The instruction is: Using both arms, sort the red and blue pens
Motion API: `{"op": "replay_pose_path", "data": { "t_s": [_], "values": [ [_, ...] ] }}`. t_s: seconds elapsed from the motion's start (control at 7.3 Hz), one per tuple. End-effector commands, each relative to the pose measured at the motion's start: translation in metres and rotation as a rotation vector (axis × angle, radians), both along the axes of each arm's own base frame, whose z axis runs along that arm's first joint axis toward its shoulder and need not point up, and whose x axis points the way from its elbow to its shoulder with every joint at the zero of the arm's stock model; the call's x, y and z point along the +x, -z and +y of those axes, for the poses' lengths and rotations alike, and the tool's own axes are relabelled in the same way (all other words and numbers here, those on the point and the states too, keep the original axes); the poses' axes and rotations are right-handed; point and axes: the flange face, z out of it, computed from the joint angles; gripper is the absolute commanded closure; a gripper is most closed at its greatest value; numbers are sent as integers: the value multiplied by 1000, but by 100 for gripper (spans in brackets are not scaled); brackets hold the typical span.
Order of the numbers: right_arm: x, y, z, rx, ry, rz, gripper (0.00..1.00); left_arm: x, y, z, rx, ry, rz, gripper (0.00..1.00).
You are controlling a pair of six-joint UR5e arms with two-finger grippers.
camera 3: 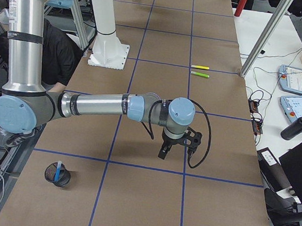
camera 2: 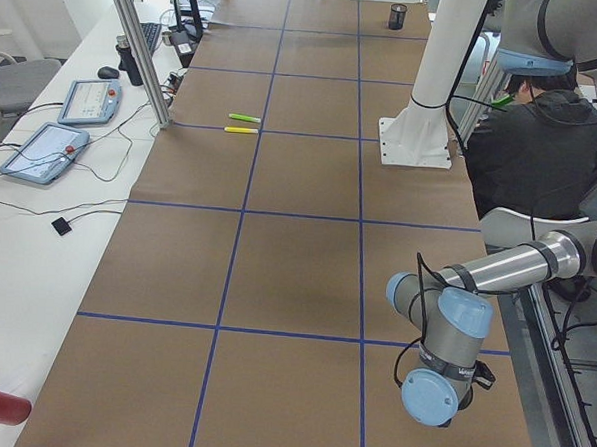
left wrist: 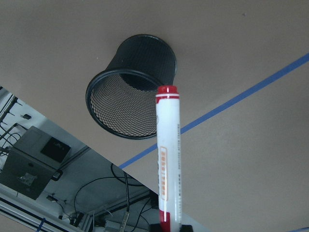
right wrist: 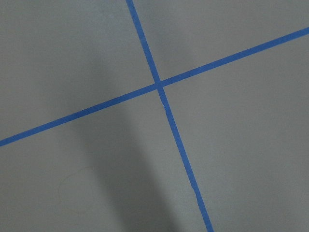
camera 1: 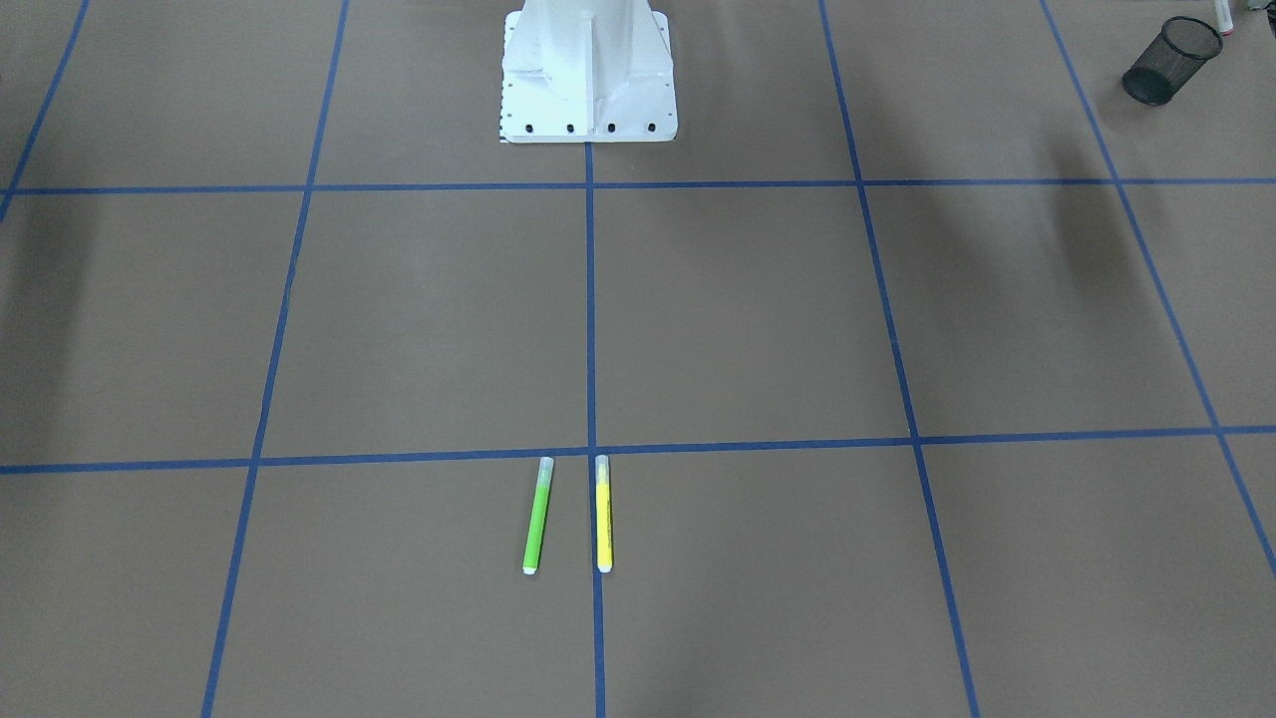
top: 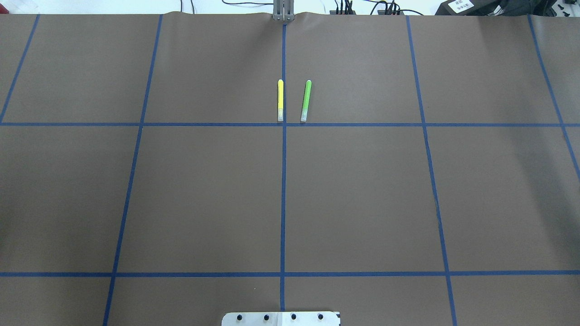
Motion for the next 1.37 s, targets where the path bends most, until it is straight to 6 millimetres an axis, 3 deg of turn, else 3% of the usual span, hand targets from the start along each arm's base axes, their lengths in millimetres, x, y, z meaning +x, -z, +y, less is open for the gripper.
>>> {"op": "replay_pose_path", "data": {
  "t_s": [0.0,0.27,0.55,0.68,0.82,0.96,1.23],
  "values": [
    [0,1,-1,3,0,-7,1,4,-27,17,-60,5,35,100],
    [0,16,4,32,0,-5,1,6,-35,24,-81,10,42,100],
    [0,15,5,32,1,-5,1,8,-46,23,-97,37,51,100],
    [0,16,5,32,0,-5,1,8,-49,24,-92,46,55,77],
    [0,16,5,34,1,-3,1,11,-57,33,-45,39,108,32],
    [0,15,5,32,1,-3,1,11,-60,33,-33,39,121,0],
    [0,16,5,32,0,-5,1,6,-57,16,-12,41,115,0]
  ]
}}
